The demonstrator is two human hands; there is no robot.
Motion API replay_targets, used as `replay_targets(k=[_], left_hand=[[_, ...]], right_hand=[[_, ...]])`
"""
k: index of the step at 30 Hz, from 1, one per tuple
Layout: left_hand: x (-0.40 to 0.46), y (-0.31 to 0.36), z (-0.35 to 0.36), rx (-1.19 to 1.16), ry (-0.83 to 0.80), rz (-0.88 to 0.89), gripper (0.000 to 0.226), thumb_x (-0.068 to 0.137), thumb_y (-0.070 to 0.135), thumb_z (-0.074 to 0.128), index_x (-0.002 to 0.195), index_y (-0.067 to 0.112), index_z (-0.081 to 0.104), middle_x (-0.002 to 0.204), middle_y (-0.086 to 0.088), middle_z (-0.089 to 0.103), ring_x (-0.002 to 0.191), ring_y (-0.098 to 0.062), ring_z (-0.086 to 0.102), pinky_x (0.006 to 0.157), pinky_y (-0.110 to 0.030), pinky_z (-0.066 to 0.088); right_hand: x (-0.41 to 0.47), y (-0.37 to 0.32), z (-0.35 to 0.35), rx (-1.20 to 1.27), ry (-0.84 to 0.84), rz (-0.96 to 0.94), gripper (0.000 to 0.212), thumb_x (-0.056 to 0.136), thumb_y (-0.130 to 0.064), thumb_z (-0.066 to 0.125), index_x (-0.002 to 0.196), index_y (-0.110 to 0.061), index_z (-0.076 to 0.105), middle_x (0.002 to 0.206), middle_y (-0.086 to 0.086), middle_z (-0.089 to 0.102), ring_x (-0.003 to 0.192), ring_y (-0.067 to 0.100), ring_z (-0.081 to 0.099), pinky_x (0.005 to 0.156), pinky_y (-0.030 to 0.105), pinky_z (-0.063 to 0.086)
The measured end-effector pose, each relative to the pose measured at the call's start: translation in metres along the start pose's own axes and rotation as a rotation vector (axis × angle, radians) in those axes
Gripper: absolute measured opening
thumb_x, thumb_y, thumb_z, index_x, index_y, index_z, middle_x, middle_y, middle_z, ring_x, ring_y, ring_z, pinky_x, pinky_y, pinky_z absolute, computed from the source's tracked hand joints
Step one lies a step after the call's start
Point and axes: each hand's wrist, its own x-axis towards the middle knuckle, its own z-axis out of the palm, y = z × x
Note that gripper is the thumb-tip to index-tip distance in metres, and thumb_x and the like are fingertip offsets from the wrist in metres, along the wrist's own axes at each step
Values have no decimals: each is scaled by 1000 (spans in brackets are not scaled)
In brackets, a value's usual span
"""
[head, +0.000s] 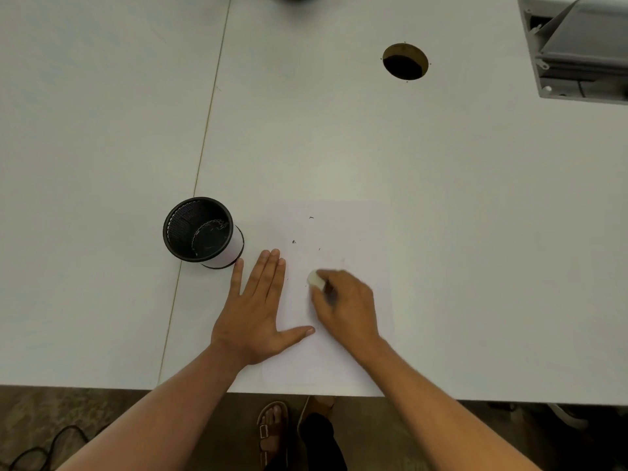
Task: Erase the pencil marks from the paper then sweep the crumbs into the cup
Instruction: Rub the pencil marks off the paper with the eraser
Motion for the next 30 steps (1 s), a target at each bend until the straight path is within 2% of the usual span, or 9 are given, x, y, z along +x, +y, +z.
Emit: replay_targets(k=[2, 4, 8, 12, 19, 22, 26, 28, 30], left_hand=[[0, 0, 0, 4, -1, 2, 114, 87, 87, 26, 158, -2, 17, 169, -17, 10, 157, -30, 9, 123, -63, 10], [0, 1, 0, 1, 2, 1, 114, 87, 87, 26, 158, -2, 16, 169, -17, 10, 157, -30, 9, 123, -62, 9], [0, 1, -2, 14, -11, -1, 114, 87, 87, 24, 159, -2, 14, 169, -16, 8, 157, -29, 7, 123, -63, 9], [0, 0, -2, 18, -29, -6, 115, 87, 88, 22, 159, -1, 12, 169, -16, 7, 157, -29, 5, 123, -63, 8], [0, -1, -1, 1, -20, -2, 114, 87, 87, 25, 159, -1, 12, 170, -16, 6, 157, -29, 5, 123, -63, 9], [0, 0, -2, -1, -17, 1, 114, 87, 87, 25, 160, 0, 11, 170, -16, 6, 157, -29, 4, 123, -63, 8], [0, 0, -3, 11, -36, -10, 115, 87, 88, 22, 160, 0, 9, 170, -15, 4, 158, -28, 2, 123, -63, 8], [0, 1, -2, 4, -31, -6, 115, 87, 88, 23, 160, 0, 10, 170, -16, 5, 158, -28, 3, 123, -63, 8], [0, 1, -1, 1, -23, 0, 115, 87, 87, 24, 159, -1, 12, 169, -17, 7, 157, -29, 5, 123, -64, 9]], right_hand=[[-13, 5, -4, -4, -39, -14, 23, 85, -26, 65, 105, -14, 69, 90, -1, 71, 75, 8, 61, 69, 11, 42], [-4, 15, -11, -14, -3, 30, 22, 85, -27, 65, 102, -15, 70, 88, -2, 71, 73, 6, 59, 68, 9, 38], [33, 33, -28, -32, 161, 153, 17, 83, -26, 68, 96, -16, 71, 80, -2, 69, 70, 14, 62, 68, 27, 50], [37, 30, -29, -16, 213, 199, 14, 83, -21, 67, 96, -15, 71, 78, -3, 68, 68, 11, 59, 66, 29, 49], [-31, 18, -22, -15, 23, 52, 24, 84, -21, 70, 106, -12, 69, 89, 0, 70, 72, 7, 59, 67, 15, 43], [-3, 33, -34, -38, 112, 115, 19, 82, -24, 70, 99, -15, 71, 84, -1, 70, 70, 9, 60, 67, 16, 42], [24, 39, -40, -34, 200, 180, 12, 83, -20, 68, 94, -15, 71, 80, -1, 69, 69, 14, 60, 67, 27, 49], [10, 29, -33, -38, 183, 149, 13, 83, -18, 68, 96, -14, 70, 82, 1, 69, 69, 14, 60, 66, 24, 46], [-16, 17, -21, -26, 98, 80, 17, 84, -18, 67, 101, -14, 70, 84, 1, 68, 70, 13, 60, 64, 21, 43]])
